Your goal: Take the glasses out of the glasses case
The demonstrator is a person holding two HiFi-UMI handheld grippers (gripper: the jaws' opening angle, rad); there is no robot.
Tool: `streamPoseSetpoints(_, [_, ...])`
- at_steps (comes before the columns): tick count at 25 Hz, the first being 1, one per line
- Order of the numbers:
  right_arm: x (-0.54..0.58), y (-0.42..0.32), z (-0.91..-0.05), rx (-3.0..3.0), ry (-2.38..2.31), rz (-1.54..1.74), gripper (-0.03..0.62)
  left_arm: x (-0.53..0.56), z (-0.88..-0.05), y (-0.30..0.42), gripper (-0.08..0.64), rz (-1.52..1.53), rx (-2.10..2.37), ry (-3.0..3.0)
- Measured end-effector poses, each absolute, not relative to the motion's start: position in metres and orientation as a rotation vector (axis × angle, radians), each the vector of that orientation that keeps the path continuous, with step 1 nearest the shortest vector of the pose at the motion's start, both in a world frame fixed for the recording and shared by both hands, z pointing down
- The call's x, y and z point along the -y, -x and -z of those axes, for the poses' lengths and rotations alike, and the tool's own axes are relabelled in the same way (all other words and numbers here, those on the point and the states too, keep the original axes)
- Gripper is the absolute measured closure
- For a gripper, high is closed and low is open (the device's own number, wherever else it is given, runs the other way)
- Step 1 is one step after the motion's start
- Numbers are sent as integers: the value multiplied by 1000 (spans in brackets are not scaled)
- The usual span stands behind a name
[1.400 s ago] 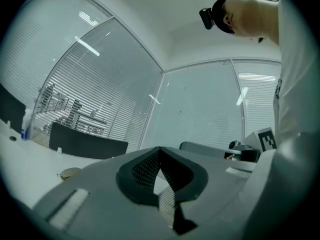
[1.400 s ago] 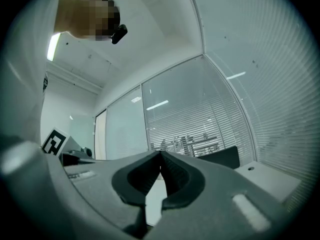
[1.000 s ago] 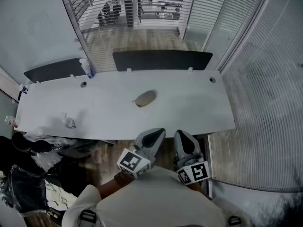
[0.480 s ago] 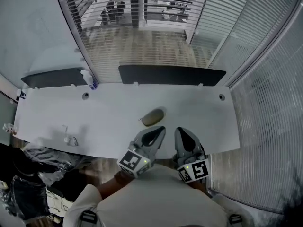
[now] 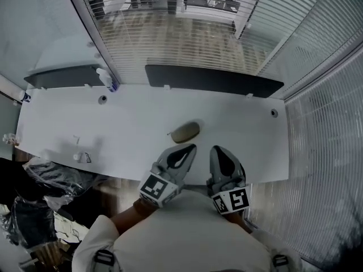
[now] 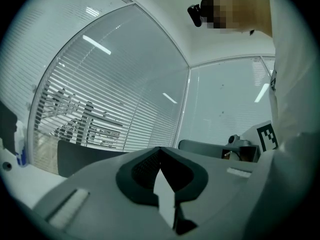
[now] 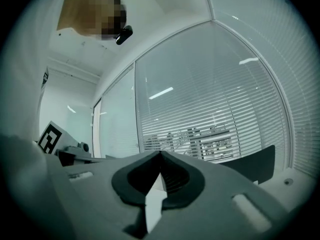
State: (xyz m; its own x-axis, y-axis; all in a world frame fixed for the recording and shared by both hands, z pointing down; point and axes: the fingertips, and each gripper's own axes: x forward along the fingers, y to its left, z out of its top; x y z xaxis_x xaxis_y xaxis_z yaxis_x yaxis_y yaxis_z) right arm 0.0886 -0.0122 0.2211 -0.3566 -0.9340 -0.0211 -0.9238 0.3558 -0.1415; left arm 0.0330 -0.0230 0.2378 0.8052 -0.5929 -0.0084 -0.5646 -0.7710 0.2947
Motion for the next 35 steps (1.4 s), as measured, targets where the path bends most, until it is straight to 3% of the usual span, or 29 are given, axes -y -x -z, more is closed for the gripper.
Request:
streamPoseSetpoints(15, [21,-125,-226,-2624,1625,146,591,27,-246,-75,557,22,1027,-2714])
streamPoseSetpoints(25, [46,-120,-285,-2799,1640,143,592,45,-319,-48,553,-378,1175,-2823])
streamPoseSetpoints(35, [57,-97,-380,-2968,1598,288,591,56,-456,-22,394,-899,1175,-2816])
